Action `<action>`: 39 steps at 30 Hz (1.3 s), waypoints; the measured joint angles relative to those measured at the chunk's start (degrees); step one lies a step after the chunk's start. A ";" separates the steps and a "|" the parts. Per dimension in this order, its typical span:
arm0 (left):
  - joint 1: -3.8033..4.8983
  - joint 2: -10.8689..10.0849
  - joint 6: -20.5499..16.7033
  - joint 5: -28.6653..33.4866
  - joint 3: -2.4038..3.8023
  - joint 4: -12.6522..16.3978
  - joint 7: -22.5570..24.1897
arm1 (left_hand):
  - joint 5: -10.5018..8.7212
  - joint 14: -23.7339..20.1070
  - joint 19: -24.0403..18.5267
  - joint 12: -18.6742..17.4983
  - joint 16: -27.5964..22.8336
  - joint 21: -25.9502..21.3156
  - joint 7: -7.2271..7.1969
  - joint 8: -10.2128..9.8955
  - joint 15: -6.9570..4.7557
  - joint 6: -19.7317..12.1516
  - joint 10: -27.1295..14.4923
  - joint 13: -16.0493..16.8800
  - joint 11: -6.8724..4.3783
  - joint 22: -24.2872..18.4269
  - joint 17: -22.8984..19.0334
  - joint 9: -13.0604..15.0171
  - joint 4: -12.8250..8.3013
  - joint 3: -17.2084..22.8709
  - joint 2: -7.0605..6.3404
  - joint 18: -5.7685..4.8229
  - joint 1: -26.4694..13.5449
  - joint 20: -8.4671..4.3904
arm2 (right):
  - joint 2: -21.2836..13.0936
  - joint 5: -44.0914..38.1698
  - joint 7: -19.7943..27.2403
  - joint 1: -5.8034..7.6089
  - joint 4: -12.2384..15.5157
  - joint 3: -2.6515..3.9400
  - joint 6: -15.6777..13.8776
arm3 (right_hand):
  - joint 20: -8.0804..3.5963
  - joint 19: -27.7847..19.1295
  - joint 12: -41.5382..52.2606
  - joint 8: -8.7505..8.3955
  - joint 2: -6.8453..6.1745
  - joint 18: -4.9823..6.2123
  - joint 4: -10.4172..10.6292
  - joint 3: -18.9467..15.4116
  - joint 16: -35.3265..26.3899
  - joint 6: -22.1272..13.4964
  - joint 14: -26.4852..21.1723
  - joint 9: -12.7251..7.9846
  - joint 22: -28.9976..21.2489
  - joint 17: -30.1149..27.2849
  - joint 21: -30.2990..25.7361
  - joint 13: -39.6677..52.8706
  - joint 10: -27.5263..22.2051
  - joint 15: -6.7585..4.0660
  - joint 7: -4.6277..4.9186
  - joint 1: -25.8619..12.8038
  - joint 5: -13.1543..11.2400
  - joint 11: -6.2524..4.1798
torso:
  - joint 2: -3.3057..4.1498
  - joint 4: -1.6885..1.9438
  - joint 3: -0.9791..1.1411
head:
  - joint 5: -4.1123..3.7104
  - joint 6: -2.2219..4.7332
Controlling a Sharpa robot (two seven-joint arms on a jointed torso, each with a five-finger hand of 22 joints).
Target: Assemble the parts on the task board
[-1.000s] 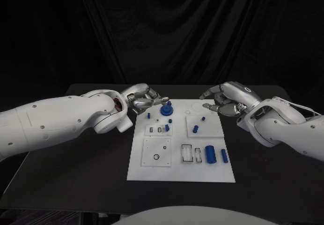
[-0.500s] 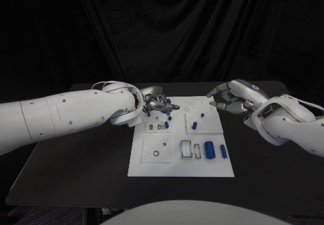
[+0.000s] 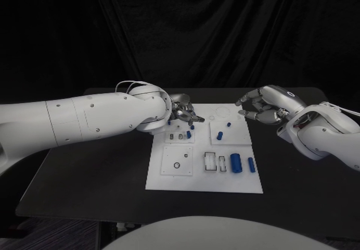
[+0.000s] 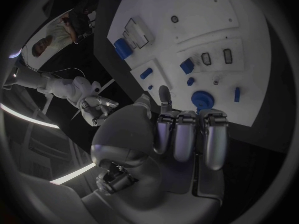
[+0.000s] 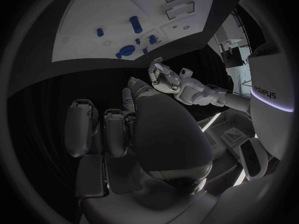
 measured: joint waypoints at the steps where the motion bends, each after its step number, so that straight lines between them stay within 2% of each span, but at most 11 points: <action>1: 0.00 0.14 0.44 -0.12 0.00 -0.18 -0.90 | 0.00 0.19 0.00 0.00 0.00 0.00 0.00 0.33 -0.19 0.00 0.00 0.00 0.00 0.00 0.00 0.52 0.13 -0.13 0.21 0.00 -0.21 0.00 | 0.03 0.00 -0.05 0.00 0.00 0.00 0.10 | 0.00 0.00 0.00 0.00 0.00 0.00 0.00 0.00 0.00 0.00 0.00 0.00 0.00 0.00 0.00 0.00 0.00 0.00 0.00 0.00 0.00 0.00 | -0.01 0.01 0.01 | 0.02 0.00; 6: -0.01 0.48 2.97 -0.64 0.00 -0.44 -5.69 | 0.00 -0.01 -0.01 0.00 0.00 0.00 -0.43 0.91 -0.41 0.01 -0.01 0.00 -0.40 0.00 0.00 2.08 -0.11 -0.37 0.52 0.00 -0.52 -0.41 | 0.29 0.02 -0.32 -0.05 -0.14 0.00 0.64 | 0.00 0.00 0.00 0.00 0.00 0.00 0.00 0.00 0.00 0.00 0.00 -0.04 0.00 0.00 0.00 0.00 0.00 0.00 0.00 0.00 0.16 0.00 | -0.11 0.34 0.07 | -0.63 -0.01; 9: -0.01 0.49 4.02 -0.80 -0.01 -0.60 -7.58 | 0.19 0.00 -0.01 0.00 0.00 0.00 -0.65 0.91 -0.42 0.24 -0.01 0.00 -0.40 -0.01 -0.01 2.47 -0.11 -0.37 0.67 0.00 -0.37 -0.41 | 0.45 0.02 -0.41 -0.06 -0.24 0.00 0.89 | 0.00 0.00 0.00 0.00 0.00 0.00 0.00 0.00 0.00 0.00 0.00 -0.08 0.00 0.00 0.00 0.00 0.00 0.00 0.00 0.00 0.37 0.00 | -0.11 0.44 0.07 | -0.68 -0.01; 13: -0.02 0.65 5.35 -0.95 -0.02 -1.06 -9.71 | 0.60 0.08 0.11 0.00 0.01 0.00 -0.74 0.87 -0.73 0.33 -0.19 0.00 -0.58 -0.01 -0.01 2.57 -0.11 -0.37 0.84 0.00 -0.25 -0.52 | 0.59 0.03 -0.64 -0.19 -0.51 0.00 1.25 | 0.00 0.00 0.00 0.00 0.00 0.00 0.01 0.01 -0.03 0.00 0.00 -0.08 -0.01 0.00 0.00 0.00 -0.01 0.00 0.00 0.00 0.37 0.01 | -0.13 0.45 0.08 | -0.67 -0.01; 18: -0.06 0.99 6.50 -1.09 -0.02 -1.62 -10.93 | 0.78 0.00 -0.01 0.00 0.01 0.00 -0.74 -0.49 -0.82 0.33 -0.21 0.00 -0.60 -0.01 -0.01 2.55 -0.11 -0.36 1.11 0.00 -0.51 -0.82 | 0.89 0.03 -0.95 -0.20 -0.69 0.00 1.65 | 0.00 0.00 0.00 0.00 -0.01 0.00 0.16 0.16 -0.25 0.00 0.00 -0.13 -0.01 0.00 0.00 0.00 -0.21 0.00 0.00 -0.01 0.37 0.21 | -0.22 0.38 0.09 | -0.69 -0.01; 23: -0.21 1.38 6.92 -1.14 -0.02 -2.05 -11.17 | 0.78 -0.01 0.00 0.00 0.03 0.00 -0.52 -2.30 -0.82 0.11 -0.21 0.00 -0.59 -0.01 -0.01 2.28 0.13 -0.60 1.49 0.00 -0.90 -0.82 | 1.08 0.04 -1.30 -0.20 -0.82 0.00 2.05 | 0.00 0.00 0.00 0.00 -0.01 0.00 0.16 0.15 -0.25 0.00 0.16 -0.19 -0.01 0.00 -0.06 0.00 -0.21 0.16 0.00 -0.01 0.37 0.21 | -0.26 0.31 0.08 | -0.69 -0.01; 26: -0.45 1.61 6.83 -1.16 -0.01 -2.51 -10.81 | 0.78 -0.01 -0.01 0.00 0.03 0.00 -0.10 -4.43 -0.82 -0.31 -0.21 0.00 -0.59 -0.01 -0.01 1.72 -0.02 -0.76 1.93 0.00 -1.34 -0.82 | 1.19 0.04 -1.54 -0.20 -0.93 0.00 2.33 | 0.00 0.00 0.00 0.00 -0.01 0.00 0.16 0.15 -0.25 0.00 0.16 -0.19 -0.01 0.00 -0.25 0.00 -0.20 0.16 0.00 -0.01 0.37 0.21 | -0.29 0.31 0.05 | -0.69 -0.01; 33: -0.81 2.05 5.93 -1.20 -0.01 -3.27 -9.11 | 4.37 -0.01 -0.01 0.00 0.03 0.00 -0.10 -8.36 -0.81 -0.31 0.00 -0.01 -0.39 -0.01 -0.01 0.92 -0.02 -1.08 2.32 0.00 -1.72 -0.82 | 1.23 0.04 -2.11 -0.21 -1.07 0.00 2.97 | 0.00 0.00 0.00 0.00 -0.01 0.00 0.16 0.15 -0.25 0.00 0.16 -0.24 -0.01 0.00 -0.25 0.00 -0.20 0.16 0.00 -0.01 0.37 0.20 | -0.36 0.20 0.03 | -1.04 -0.01; 39: -1.53 2.42 5.50 -1.23 0.01 -3.97 -8.12 | 5.40 0.21 -0.01 0.00 0.03 0.00 0.32 -10.01 -0.60 -0.29 -0.21 -0.01 -0.18 -0.01 -0.02 0.54 -0.02 -1.08 2.32 0.00 -1.72 -0.82 | 1.29 0.05 -2.53 -0.27 -1.19 0.01 3.49 | 0.00 0.00 0.00 0.00 -0.01 0.00 0.16 0.15 -0.25 0.00 0.16 -0.23 -0.02 0.00 -0.25 0.00 -0.20 0.16 0.00 -0.01 0.59 0.20 | -0.35 0.13 0.01 | -1.04 -0.01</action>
